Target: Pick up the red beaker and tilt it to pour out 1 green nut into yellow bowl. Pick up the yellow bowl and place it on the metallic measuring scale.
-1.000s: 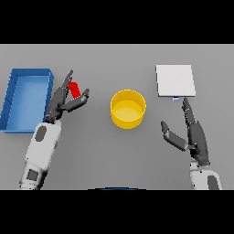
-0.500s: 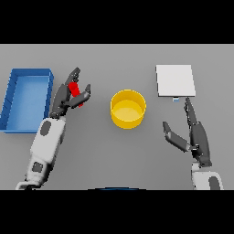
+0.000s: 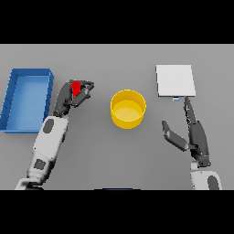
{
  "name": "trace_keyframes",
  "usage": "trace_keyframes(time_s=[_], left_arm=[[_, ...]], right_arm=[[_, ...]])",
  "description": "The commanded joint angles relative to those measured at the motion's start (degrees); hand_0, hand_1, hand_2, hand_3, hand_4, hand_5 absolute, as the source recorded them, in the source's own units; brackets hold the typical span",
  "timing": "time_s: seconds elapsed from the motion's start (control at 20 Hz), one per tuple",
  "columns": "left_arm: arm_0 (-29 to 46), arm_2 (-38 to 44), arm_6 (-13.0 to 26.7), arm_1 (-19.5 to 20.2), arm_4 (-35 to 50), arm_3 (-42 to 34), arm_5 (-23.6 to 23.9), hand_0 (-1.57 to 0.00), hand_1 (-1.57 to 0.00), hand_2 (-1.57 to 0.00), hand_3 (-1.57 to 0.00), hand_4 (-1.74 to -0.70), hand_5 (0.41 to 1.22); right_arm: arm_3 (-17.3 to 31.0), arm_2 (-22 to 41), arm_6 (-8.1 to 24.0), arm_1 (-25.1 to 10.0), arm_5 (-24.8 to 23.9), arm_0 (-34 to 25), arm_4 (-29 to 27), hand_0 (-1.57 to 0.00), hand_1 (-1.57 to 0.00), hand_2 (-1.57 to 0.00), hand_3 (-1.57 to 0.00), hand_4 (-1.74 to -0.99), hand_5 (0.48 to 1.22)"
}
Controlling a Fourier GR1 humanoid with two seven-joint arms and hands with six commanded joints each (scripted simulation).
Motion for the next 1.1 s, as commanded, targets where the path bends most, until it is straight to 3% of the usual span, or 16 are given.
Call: trace_keyframes(time_s=[0.0,0.2,0.5,0.65,0.95,1.05], left_arm=[[0.3,0.1,0.5,-0.1,0.3,-0.5,0.7,-1.42,-1.42,-1.43,-1.38,-1.55,1.159],[0.4,1.1,-1.5,-1.0,3.3,-2.6,2.2,-1.51,-1.51,-1.51,-1.49,-1.66,1.128],[-0.9,-3.8,2.8,0.9,0.8,-9.9,3.4,-1.55,-1.56,-1.56,-1.55,-1.72,1.114],[-2.3,-9.4,9.3,4.6,-4.5,-12.5,1.6,-1.56,-1.56,-1.56,-1.56,-1.73,1.124],[-2.3,-16.9,15.8,6.5,-9.8,-16.4,0.3,-1.56,-1.56,-1.56,-1.56,-1.73,1.112],[-3.5,-19.9,19.7,7.6,-13.3,-17.0,0.6,-1.57,-1.57,-1.57,-1.57,-1.74,1.117]], right_arm=[[0.1,-0.6,-0.7,-0.4,0.4,0.4,-0.8,0.00,0.00,0.00,0.00,-1.258,0.644],[-0.7,-0.5,-0.9,-0.8,0.7,1.0,-0.8,0.00,0.00,0.00,0.00,-1.258,0.646],[-0.1,0.0,-1.0,-0.9,0.5,0.3,0.3,0.00,0.00,0.00,0.00,-1.262,0.658],[-0.6,-0.1,-0.8,-1.3,0.5,0.4,0.5,0.00,0.00,0.00,0.00,-1.253,0.666],[-1.1,0.3,0.6,-1.0,0.1,0.8,1.4,0.00,0.00,0.00,0.00,-1.256,0.678],[-0.7,0.7,0.1,-0.7,0.1,1.1,1.7,0.00,0.00,0.00,0.00,-1.255,0.681]])
